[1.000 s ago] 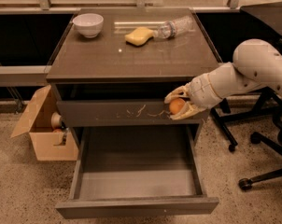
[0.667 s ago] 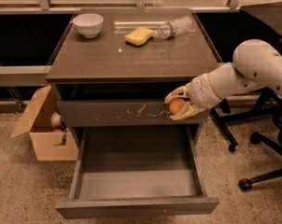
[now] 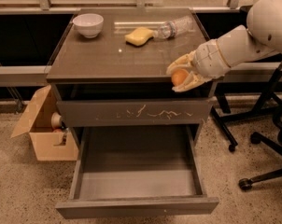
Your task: Pick orange from middle drawer and place on counter
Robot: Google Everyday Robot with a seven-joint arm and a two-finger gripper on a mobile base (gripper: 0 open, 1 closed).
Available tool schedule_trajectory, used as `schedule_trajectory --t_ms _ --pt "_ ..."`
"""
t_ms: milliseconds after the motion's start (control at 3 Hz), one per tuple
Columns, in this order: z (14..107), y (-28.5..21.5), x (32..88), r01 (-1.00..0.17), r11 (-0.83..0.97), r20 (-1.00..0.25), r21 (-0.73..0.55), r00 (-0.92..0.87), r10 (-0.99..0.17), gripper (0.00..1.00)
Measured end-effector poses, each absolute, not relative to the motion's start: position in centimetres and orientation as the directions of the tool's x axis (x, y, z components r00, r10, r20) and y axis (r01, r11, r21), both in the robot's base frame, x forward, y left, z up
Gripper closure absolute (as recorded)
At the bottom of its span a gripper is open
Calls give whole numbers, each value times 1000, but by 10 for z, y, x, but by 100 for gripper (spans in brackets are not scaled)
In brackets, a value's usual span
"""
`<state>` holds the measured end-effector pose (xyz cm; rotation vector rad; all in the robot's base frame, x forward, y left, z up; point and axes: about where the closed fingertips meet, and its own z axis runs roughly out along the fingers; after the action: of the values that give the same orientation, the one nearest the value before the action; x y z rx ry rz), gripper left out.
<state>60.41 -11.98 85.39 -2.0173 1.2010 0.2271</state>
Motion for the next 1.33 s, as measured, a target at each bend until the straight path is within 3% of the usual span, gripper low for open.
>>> schedule_trajectory --t_ms 667,1333 --pt "901 -126 676 -761 -118 -541 -638 552 -635 100" --pt "899 -130 705 -755 -46 -564 -654 528 -635 100"
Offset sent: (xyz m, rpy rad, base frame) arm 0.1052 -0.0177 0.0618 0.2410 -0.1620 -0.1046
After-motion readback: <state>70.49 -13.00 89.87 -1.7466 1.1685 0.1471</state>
